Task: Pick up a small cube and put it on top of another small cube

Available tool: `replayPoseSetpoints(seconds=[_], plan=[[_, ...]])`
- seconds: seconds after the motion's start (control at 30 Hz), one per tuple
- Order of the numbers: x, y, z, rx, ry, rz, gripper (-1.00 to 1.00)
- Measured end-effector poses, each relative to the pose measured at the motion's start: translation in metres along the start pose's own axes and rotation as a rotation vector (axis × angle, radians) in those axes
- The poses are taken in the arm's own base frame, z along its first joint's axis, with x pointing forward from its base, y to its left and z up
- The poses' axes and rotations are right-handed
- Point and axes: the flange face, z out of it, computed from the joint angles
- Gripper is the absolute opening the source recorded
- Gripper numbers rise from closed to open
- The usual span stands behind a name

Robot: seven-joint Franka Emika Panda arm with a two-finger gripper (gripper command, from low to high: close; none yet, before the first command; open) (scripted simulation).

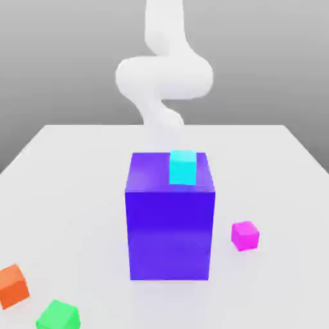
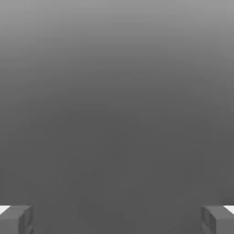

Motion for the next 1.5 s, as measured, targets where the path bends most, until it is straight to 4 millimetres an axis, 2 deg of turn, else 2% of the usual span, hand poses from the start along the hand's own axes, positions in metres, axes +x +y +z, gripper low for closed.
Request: replayPoseSetpoints(seconds=[0.1,0.2,0.3,0.4,0.5,0.6,0.77,0.83,1.07,1.1,1.33,1.5], plan=[[-0.035,-0.007,0.066,-0.013,-0.104,-0.193,0.00],[-0.078,-0.010,0.122,-0.018,-0.203,-0.381,0.00],[-0.128,-0.008,0.170,-0.015,-0.299,-0.571,0.00],[-0.183,0.001,0.210,-0.004,-0.395,-0.763,0.00],[-0.240,0.016,0.241,0.013,-0.491,-0.957,0.00],[-0.296,0.038,0.263,0.037,-0.587,-1.151,0.00],[-0.383,0.089,0.283,0.090,-0.747,-1.474,0.00],[-0.409,0.107,0.287,0.112,-0.794,-1.572,0.00],[-0.439,0.134,0.327,0.117,-0.808,-1.596,0.00],[-0.443,0.138,0.332,0.116,-0.809,-1.596,-1.00],[-0.444,0.139,0.333,0.115,-0.811,-1.596,-1.00],[-0.426,0.123,0.308,0.117,-0.811,-1.596,-1.00]])
